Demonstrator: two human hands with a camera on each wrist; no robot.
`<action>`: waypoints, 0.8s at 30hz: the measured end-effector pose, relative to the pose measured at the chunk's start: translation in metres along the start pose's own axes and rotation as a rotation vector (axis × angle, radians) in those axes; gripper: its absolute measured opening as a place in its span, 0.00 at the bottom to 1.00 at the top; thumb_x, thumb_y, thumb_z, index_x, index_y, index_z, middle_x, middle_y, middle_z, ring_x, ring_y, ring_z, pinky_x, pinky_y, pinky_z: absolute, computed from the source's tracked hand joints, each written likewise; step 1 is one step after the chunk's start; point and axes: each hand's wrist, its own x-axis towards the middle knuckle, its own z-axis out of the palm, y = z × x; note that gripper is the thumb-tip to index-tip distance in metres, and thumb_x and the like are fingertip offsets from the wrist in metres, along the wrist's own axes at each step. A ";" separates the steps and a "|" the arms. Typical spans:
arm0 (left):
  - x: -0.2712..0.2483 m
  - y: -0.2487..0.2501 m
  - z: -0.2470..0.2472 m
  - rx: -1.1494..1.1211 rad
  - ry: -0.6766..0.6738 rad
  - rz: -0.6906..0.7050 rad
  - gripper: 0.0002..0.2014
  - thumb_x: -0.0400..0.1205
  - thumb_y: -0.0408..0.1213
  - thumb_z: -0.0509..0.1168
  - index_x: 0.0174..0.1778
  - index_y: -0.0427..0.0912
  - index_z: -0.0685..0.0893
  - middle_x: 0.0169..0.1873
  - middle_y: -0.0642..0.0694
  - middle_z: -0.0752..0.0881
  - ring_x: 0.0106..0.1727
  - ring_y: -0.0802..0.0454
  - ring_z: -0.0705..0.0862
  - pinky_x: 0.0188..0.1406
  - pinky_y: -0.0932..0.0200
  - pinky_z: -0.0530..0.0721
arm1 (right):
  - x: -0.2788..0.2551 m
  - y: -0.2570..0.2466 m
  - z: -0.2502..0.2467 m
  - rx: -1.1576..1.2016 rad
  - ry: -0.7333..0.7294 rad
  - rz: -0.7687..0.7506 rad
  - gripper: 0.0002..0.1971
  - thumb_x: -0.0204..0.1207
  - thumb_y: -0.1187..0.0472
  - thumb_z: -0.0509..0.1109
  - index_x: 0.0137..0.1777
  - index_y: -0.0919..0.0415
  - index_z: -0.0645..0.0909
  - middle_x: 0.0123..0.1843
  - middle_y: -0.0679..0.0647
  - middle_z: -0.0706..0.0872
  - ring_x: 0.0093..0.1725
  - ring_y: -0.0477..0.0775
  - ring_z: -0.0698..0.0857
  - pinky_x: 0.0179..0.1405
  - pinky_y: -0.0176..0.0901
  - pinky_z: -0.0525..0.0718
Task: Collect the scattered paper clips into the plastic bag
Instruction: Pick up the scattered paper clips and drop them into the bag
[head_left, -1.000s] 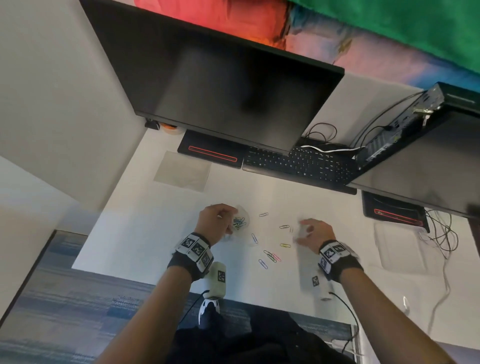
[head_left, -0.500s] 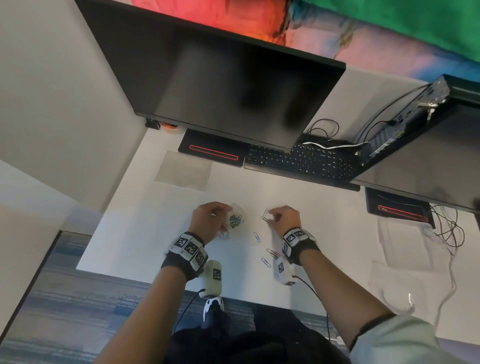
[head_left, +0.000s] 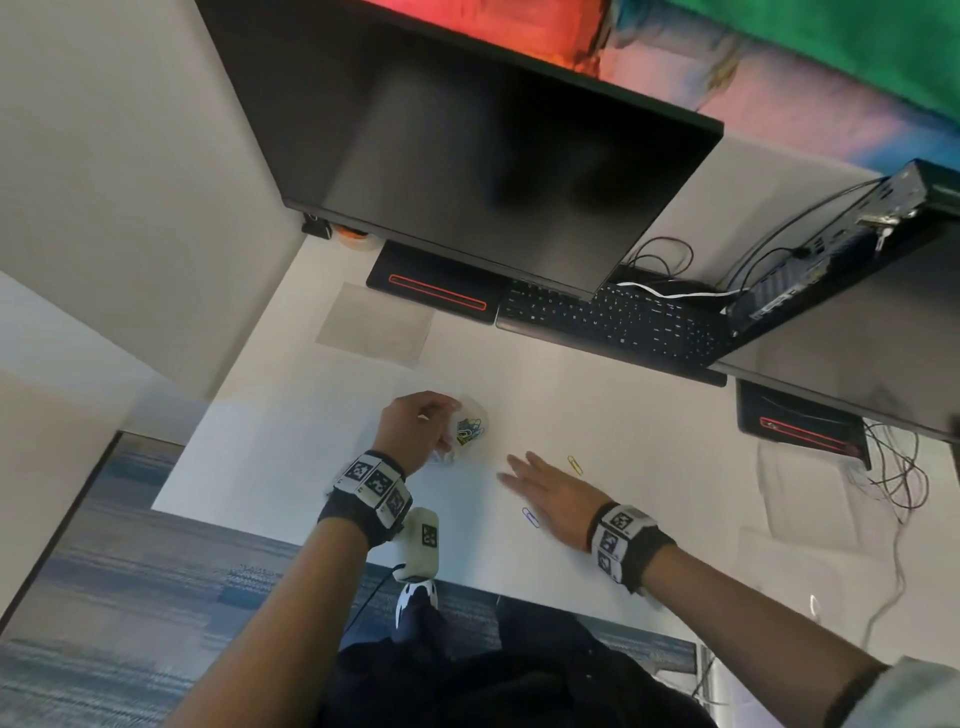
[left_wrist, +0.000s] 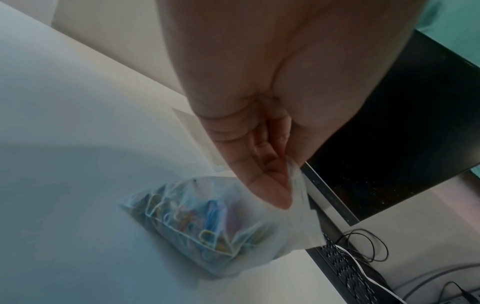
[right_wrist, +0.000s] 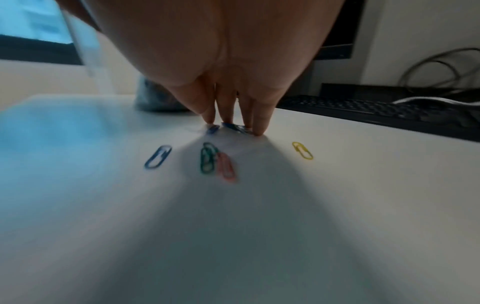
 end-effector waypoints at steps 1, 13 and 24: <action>0.000 0.000 0.001 0.000 -0.001 0.003 0.09 0.84 0.31 0.65 0.45 0.45 0.91 0.32 0.45 0.92 0.33 0.41 0.92 0.42 0.45 0.93 | -0.006 0.002 0.003 -0.031 -0.034 -0.033 0.29 0.85 0.66 0.52 0.85 0.54 0.52 0.86 0.56 0.47 0.85 0.57 0.46 0.84 0.47 0.44; 0.001 0.001 0.003 0.018 -0.015 0.027 0.11 0.84 0.32 0.65 0.42 0.49 0.90 0.30 0.42 0.91 0.30 0.41 0.90 0.43 0.43 0.93 | -0.018 0.000 0.024 -0.248 -0.091 -0.112 0.42 0.73 0.71 0.67 0.83 0.53 0.50 0.86 0.60 0.52 0.81 0.74 0.60 0.71 0.66 0.73; -0.001 0.002 0.003 0.017 -0.015 0.003 0.08 0.84 0.33 0.66 0.45 0.46 0.90 0.31 0.42 0.91 0.31 0.41 0.91 0.42 0.45 0.93 | -0.029 -0.002 0.019 -0.207 0.040 0.006 0.33 0.37 0.73 0.84 0.49 0.63 0.90 0.58 0.56 0.89 0.52 0.54 0.90 0.38 0.36 0.89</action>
